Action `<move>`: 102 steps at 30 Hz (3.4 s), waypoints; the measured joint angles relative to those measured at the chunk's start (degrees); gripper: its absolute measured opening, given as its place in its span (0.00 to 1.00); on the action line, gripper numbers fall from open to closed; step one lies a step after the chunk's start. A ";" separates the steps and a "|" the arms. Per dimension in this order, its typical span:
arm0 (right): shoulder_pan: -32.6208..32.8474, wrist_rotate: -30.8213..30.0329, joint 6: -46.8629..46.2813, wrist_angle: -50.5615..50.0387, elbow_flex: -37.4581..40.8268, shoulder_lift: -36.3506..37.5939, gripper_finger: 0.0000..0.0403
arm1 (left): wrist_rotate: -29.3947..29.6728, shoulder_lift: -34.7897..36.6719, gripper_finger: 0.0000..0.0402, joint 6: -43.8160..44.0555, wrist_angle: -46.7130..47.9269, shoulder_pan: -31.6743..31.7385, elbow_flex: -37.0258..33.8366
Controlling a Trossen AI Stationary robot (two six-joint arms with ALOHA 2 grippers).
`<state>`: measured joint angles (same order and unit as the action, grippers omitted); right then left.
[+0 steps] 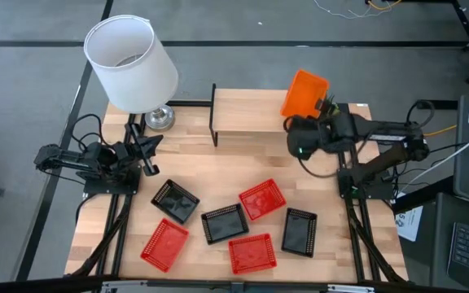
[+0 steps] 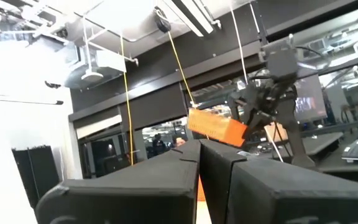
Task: Stack baskets on shelf by color
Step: Stack the orange bin on the other orange bins on the shelf
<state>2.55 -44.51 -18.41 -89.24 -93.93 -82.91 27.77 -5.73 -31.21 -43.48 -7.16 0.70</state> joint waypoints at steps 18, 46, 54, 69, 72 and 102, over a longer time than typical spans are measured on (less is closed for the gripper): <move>-22.51 23.56 25.01 1.33 -1.07 0.00 0.00 | 0.02 -0.01 0.00 -11.17 -1.25 0.01 1.45; -27.20 29.59 34.13 1.48 4.42 -0.11 0.00 | 0.04 -0.01 0.00 -15.57 -1.21 0.02 1.45; -27.65 28.11 35.40 1.20 4.42 -0.07 0.04 | 0.03 -0.01 0.00 -15.53 -1.23 0.02 1.45; -29.73 27.86 37.37 1.43 4.42 -0.07 0.20 | 0.04 -0.01 0.00 -15.50 -1.21 0.00 1.45; -29.73 28.34 37.21 1.42 4.42 -0.07 0.24 | 0.04 0.00 0.00 -15.50 -1.21 0.00 1.44; -27.09 39.19 28.56 4.23 8.40 -0.61 0.25 | 0.02 0.00 0.00 -15.59 -1.18 0.01 1.41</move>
<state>-24.53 -5.32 10.15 -85.01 -85.53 -83.53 27.79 -5.73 -46.81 -44.65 -7.15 2.11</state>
